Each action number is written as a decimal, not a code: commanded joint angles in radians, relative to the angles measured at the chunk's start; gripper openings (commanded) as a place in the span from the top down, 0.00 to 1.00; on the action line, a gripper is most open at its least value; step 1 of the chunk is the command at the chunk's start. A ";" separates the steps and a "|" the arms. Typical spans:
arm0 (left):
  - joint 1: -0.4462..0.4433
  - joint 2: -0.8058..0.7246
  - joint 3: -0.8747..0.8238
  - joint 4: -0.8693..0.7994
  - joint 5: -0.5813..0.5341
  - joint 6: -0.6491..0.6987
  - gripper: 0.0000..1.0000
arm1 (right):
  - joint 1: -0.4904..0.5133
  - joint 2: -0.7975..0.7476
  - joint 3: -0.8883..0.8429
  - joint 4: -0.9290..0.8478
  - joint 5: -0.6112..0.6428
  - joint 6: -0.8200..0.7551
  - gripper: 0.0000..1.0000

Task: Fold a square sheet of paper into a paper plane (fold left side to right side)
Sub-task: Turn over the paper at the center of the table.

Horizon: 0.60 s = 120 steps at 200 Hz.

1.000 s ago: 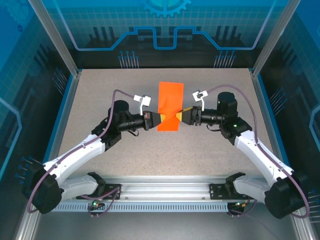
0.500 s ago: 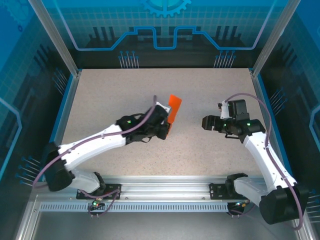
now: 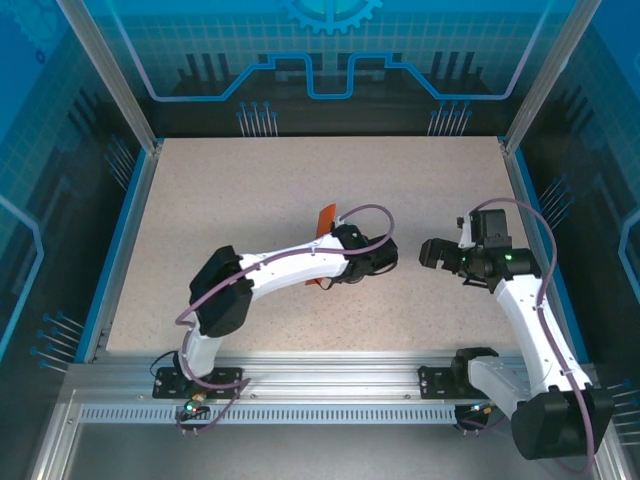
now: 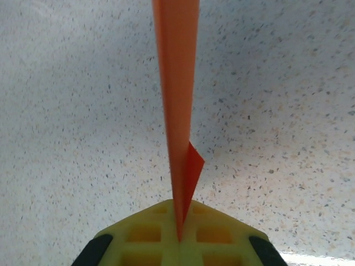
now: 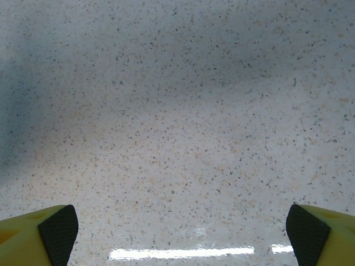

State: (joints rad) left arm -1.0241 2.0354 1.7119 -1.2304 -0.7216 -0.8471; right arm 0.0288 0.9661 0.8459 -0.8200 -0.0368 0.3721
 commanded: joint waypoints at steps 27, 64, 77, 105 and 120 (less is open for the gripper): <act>0.010 0.098 0.089 -0.071 0.084 -0.123 1.00 | -0.027 -0.025 -0.021 -0.003 -0.060 -0.009 0.00; 0.046 0.158 0.097 -0.010 0.197 -0.091 1.00 | -0.028 -0.026 -0.038 0.014 -0.094 -0.006 0.00; 0.053 0.173 0.106 0.008 0.223 -0.079 1.00 | -0.028 -0.025 -0.042 0.018 -0.108 -0.004 0.00; 0.065 0.184 0.116 0.058 0.294 -0.050 0.99 | -0.027 -0.023 -0.046 0.019 -0.129 -0.004 0.00; 0.079 0.185 0.114 0.089 0.343 -0.032 0.96 | -0.027 -0.021 -0.048 0.019 -0.138 -0.004 0.00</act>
State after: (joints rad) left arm -0.9604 2.2097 1.7931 -1.1893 -0.4858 -0.9104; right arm 0.0185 0.9535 0.8150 -0.8055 -0.1341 0.3725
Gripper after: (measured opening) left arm 0.044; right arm 0.997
